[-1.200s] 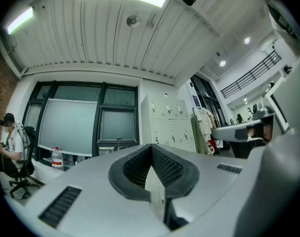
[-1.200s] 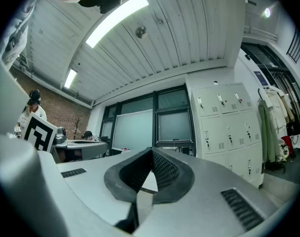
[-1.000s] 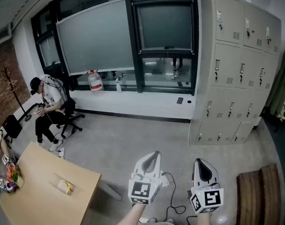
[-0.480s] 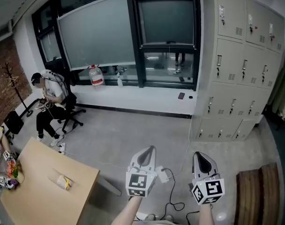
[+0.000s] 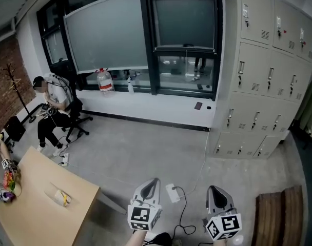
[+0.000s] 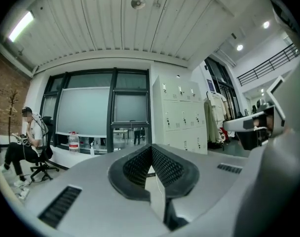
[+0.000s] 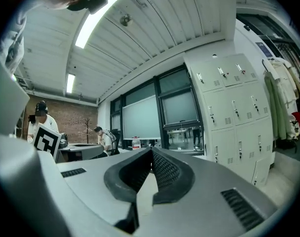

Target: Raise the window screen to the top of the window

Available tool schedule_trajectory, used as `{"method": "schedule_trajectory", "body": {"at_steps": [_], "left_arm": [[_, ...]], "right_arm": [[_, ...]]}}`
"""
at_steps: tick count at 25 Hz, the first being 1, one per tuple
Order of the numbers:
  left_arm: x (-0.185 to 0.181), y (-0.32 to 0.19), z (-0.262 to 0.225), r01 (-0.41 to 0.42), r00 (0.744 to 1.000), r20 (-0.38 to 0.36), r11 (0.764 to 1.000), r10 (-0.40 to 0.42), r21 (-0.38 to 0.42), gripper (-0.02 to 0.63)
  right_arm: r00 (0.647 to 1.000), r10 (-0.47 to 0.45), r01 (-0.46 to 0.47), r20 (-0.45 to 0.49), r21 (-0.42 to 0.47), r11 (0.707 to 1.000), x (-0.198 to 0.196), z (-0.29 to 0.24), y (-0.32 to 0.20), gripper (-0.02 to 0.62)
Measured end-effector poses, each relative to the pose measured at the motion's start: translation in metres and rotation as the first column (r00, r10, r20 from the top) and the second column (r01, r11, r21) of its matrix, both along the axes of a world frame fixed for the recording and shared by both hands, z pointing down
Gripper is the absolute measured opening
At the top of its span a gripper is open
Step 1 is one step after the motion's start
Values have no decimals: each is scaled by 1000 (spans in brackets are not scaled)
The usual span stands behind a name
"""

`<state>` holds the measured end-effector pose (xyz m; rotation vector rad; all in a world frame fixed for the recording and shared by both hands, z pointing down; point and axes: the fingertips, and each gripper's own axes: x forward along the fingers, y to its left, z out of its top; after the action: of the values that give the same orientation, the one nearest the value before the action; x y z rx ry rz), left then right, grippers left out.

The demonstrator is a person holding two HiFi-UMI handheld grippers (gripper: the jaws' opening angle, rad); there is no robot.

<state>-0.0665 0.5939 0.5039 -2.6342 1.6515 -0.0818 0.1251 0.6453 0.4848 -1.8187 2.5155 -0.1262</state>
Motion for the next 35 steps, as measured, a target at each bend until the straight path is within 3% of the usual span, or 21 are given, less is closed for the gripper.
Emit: {"method": "schedule_trajectory", "body": {"at_steps": [6,13,21,24,35], "left_arm": [[-1,-27,12,39,999,6,999,-39,-33,3],[5,-117,46,16,999,-31,995,-19,-98,3],[-36,-256,-2,-34,997,-65,999,34,5,3],[-61,-300,-19,-45,998,-38,998,47,41,3],[-85,-415,-6,-51,999,15,999,51,-6,3]], "right_arm": [[1000,-22,22,-6,-43,999,7,15,-30,5],[1000,-13,14,17,-41,999,-7,19,-118,5],[1000,-14,14,-21,10,1000,-64,-10,-280,5],[1000,-17,17,-24,31,999,-87,-21,-320,5],[1000,3,-3,2,-19,1000,-85,0,-425,5]]}}
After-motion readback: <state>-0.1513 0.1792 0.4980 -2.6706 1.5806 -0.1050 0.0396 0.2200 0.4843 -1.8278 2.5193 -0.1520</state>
